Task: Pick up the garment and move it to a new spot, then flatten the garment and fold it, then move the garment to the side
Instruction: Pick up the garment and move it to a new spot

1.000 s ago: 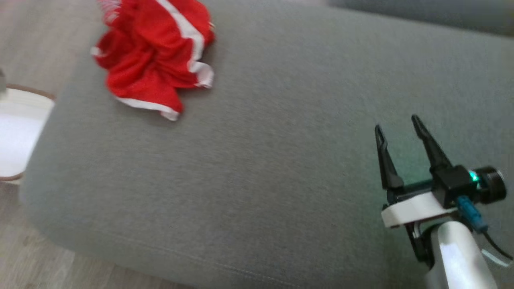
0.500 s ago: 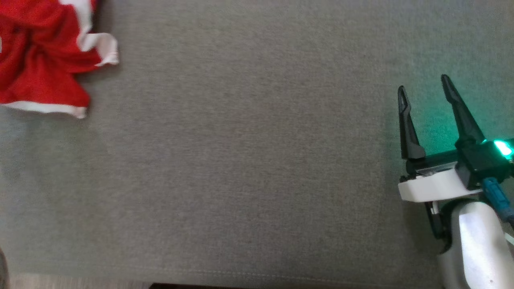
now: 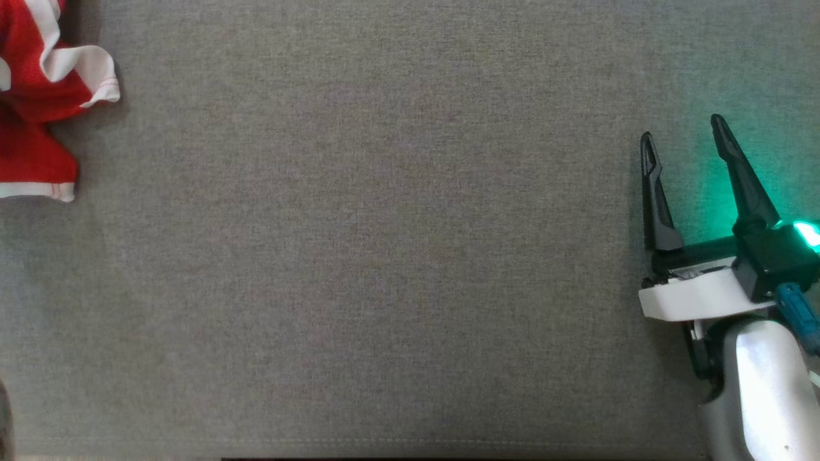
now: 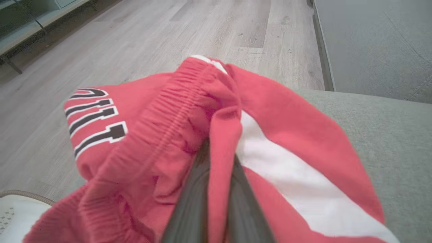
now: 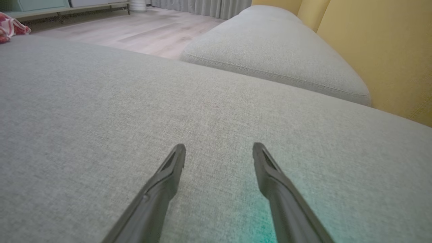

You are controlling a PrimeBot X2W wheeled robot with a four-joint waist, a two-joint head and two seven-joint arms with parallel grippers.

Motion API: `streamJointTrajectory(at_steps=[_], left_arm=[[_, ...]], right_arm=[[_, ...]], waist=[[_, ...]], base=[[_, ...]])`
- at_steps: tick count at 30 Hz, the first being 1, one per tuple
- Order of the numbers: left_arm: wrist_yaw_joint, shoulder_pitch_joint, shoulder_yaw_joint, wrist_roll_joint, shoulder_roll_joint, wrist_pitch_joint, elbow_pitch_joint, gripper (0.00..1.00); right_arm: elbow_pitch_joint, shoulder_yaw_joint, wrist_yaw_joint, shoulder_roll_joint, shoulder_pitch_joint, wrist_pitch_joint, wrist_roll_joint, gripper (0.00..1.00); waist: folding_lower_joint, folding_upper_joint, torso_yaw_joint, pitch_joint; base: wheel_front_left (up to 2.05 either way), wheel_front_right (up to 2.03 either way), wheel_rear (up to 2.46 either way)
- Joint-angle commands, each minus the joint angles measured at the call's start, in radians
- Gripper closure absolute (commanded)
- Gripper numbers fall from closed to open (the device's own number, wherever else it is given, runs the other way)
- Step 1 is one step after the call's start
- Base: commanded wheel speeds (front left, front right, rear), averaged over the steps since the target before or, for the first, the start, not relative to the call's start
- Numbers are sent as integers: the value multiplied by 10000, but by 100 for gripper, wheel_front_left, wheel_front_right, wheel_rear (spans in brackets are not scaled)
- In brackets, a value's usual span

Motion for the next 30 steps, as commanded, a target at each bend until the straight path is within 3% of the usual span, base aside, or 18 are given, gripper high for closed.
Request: streamJointTrajectory(at_steps=[1,11,15,24,30], left_arm=[[74,-379,128,125,658,-98,-205,100],[-262,-713,-495,463,900,-600,-400,100],[-408,-984,-903,494,708,-577,-865,100],[-506,-1305,-1622,-16,-816,-275,-1804,100],[-219,-1376,-1610,-793,-2531,-397,-2274,100]], right_arm=[[-247,277,75,-39,-105,-142,107,0],[696,368,75,-39,-172,-639,647,0],[1246,361,75,-39,-125,-878,994,0],[2587,462,75,-39,224,-1365,2006,0],[3139,351,75,-39,492,-1495,2469,0]], waist=[[-1,0,2,-65],[-1,0,-36,-1278],[-1,0,-163,-2110],[-1,0,-782,-4234],[-1,0,-1207,-5017]], base=[[0,0,0],[0,0,0],[0,0,0],[0,0,0],[0,0,0]])
